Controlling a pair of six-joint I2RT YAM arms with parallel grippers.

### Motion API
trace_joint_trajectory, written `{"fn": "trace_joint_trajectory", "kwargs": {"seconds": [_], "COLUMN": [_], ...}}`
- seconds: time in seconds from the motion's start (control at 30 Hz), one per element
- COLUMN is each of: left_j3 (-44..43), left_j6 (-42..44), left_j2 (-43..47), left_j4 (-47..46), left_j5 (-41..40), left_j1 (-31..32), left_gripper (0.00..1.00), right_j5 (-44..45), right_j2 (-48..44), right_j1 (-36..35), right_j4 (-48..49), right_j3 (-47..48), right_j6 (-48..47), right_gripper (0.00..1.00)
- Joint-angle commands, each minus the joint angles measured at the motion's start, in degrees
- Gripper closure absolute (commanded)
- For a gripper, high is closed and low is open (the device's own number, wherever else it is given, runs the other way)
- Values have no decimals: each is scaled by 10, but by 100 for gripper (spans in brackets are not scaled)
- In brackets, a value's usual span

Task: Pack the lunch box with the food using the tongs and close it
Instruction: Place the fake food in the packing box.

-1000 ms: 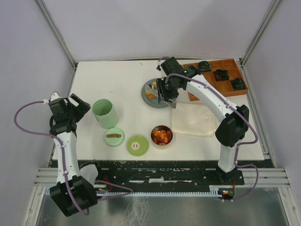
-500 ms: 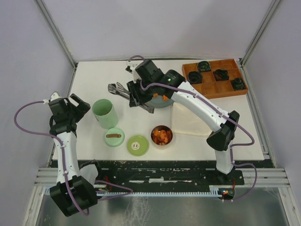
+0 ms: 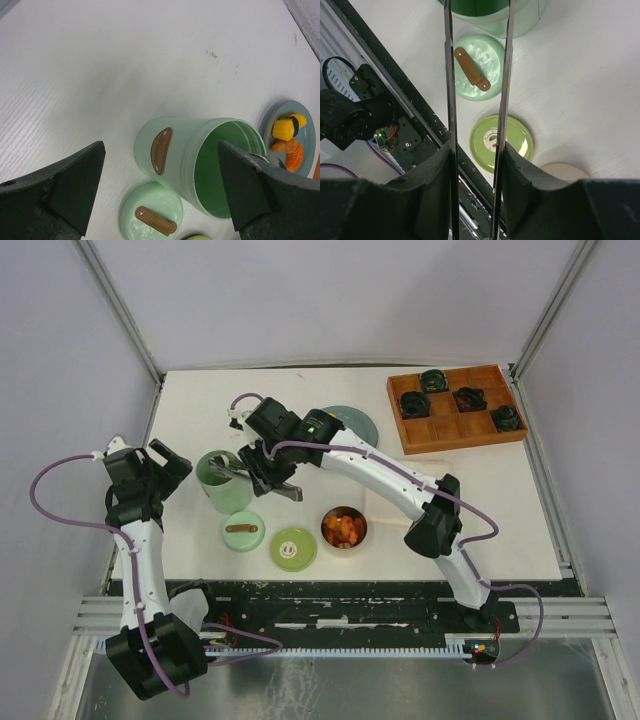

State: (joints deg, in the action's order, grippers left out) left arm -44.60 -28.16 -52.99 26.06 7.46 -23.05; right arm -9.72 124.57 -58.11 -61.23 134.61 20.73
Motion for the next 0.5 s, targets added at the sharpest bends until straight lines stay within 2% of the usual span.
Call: {"fn": "trace_joint_trajectory", "kwargs": {"seconds": [0.0,0.47], "left_j3": [-4,-3], "left_j6": [-12,-12], "left_j2": [1,-1], "left_j4": [-17,-18], "left_j5": [-9,-7], "left_j1": [-2,-2], "left_gripper": [1,1], "right_j5": [22,26], "right_j2": [4,13], "right_j1": [-7,-11], "right_j4": [1,-7], "right_j3": [52,65], "right_j6": [-23,-29], "right_gripper": [59,52]}}
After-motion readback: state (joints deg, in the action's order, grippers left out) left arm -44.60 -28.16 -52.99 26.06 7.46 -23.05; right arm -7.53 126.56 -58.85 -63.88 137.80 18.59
